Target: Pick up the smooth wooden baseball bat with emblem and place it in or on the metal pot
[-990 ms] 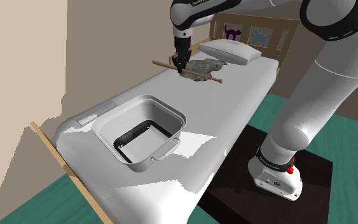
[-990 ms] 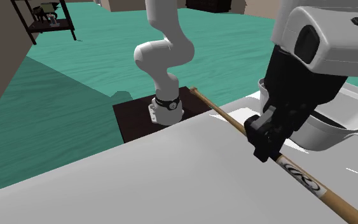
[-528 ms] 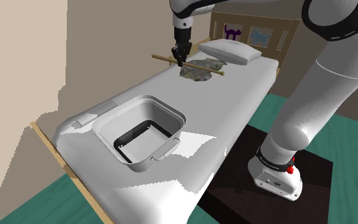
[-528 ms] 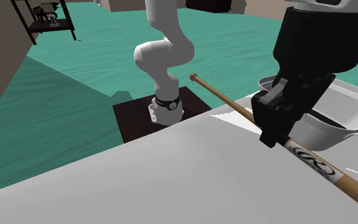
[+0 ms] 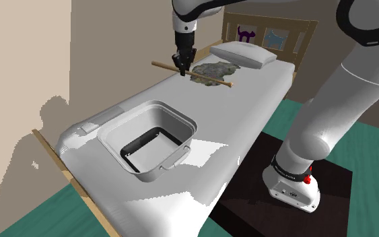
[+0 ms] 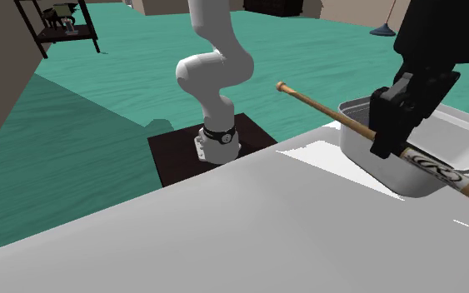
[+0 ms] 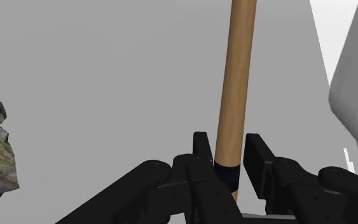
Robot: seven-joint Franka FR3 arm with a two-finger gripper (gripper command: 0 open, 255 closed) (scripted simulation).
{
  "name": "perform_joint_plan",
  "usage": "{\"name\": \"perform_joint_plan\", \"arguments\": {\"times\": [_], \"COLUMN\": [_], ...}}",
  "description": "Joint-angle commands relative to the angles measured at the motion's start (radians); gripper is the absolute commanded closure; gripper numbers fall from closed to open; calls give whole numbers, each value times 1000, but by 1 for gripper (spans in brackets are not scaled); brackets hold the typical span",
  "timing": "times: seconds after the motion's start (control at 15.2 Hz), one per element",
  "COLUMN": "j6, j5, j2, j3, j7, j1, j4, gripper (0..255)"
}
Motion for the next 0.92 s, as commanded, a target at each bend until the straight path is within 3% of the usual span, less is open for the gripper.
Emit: {"name": "perform_joint_plan", "arguments": {"times": [0.0, 0.86], "j6": [3, 6], "j5": [4, 29], "j2": [-17, -9], "j3": [29, 221], "j7": [50, 365], "j1": [21, 153], "j4": [-19, -3], "gripper": [255, 255]}}
